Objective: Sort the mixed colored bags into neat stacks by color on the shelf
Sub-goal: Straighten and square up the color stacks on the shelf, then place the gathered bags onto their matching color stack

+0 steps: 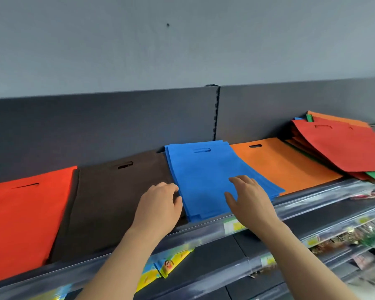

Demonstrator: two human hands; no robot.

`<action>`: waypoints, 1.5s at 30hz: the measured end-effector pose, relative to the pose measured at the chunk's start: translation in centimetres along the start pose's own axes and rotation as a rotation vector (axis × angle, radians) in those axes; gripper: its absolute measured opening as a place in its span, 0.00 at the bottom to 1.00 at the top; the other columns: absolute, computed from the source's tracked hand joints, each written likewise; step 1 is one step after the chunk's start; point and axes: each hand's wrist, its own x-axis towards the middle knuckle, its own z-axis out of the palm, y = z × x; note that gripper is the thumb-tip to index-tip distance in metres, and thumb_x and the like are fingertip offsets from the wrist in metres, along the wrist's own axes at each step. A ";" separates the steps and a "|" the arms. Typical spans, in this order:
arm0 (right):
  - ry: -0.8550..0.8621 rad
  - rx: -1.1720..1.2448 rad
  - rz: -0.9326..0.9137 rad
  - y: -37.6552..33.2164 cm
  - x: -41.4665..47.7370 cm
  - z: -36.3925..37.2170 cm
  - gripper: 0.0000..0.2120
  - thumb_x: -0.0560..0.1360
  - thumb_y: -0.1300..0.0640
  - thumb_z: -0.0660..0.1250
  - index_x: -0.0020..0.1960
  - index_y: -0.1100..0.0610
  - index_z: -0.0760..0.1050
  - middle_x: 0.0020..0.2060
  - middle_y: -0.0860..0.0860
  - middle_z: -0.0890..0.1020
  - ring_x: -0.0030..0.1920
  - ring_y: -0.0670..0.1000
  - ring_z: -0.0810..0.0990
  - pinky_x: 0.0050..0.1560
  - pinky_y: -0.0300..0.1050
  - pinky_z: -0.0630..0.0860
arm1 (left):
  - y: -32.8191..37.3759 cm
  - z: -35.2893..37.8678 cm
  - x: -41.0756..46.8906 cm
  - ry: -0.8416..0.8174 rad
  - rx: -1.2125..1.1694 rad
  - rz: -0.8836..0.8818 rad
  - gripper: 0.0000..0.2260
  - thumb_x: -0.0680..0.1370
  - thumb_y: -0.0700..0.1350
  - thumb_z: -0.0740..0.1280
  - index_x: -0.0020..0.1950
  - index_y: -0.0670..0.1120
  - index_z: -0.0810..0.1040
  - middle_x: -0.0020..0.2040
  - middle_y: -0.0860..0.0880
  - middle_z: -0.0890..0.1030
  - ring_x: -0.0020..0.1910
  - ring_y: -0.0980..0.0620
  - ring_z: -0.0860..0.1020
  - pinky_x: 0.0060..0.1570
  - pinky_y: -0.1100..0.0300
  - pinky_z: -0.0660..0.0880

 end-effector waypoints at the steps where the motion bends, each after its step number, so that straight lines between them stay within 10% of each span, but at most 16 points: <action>1: 0.012 -0.008 0.012 1.1 -0.1 -0.6 0.22 0.79 0.51 0.59 0.71 0.56 0.65 0.67 0.49 0.71 0.67 0.51 0.68 0.64 0.43 0.67 | 0.9 0.7 0.4 -0.014 -0.009 0.020 0.17 0.80 0.50 0.61 0.68 0.50 0.72 0.62 0.54 0.77 0.59 0.55 0.74 0.57 0.61 0.72; 21: 0.046 -0.284 0.211 33.3 2.1 -11.4 0.16 0.78 0.49 0.61 0.62 0.55 0.73 0.56 0.50 0.77 0.57 0.54 0.75 0.57 0.46 0.71 | 28.3 17.9 12.5 -0.078 -0.055 0.170 0.14 0.80 0.48 0.59 0.62 0.48 0.77 0.56 0.51 0.79 0.56 0.49 0.75 0.55 0.54 0.74; 39: -0.103 -0.291 0.534 49.5 10.8 -12.7 0.22 0.78 0.39 0.54 0.56 0.57 0.71 0.56 0.54 0.76 0.61 0.56 0.72 0.64 0.50 0.66 | 38.5 27.2 24.4 -0.325 -0.175 0.037 0.20 0.79 0.59 0.59 0.56 0.43 0.75 0.45 0.49 0.79 0.44 0.48 0.77 0.43 0.55 0.75; 45: -0.060 -0.140 0.328 49.9 10.7 -12.5 0.19 0.78 0.44 0.58 0.59 0.56 0.75 0.58 0.51 0.78 0.60 0.53 0.74 0.63 0.46 0.66 | 39.8 28.4 25.9 -0.144 -0.597 -0.194 0.33 0.75 0.47 0.71 0.74 0.39 0.59 0.68 0.44 0.71 0.66 0.45 0.71 0.62 0.56 0.67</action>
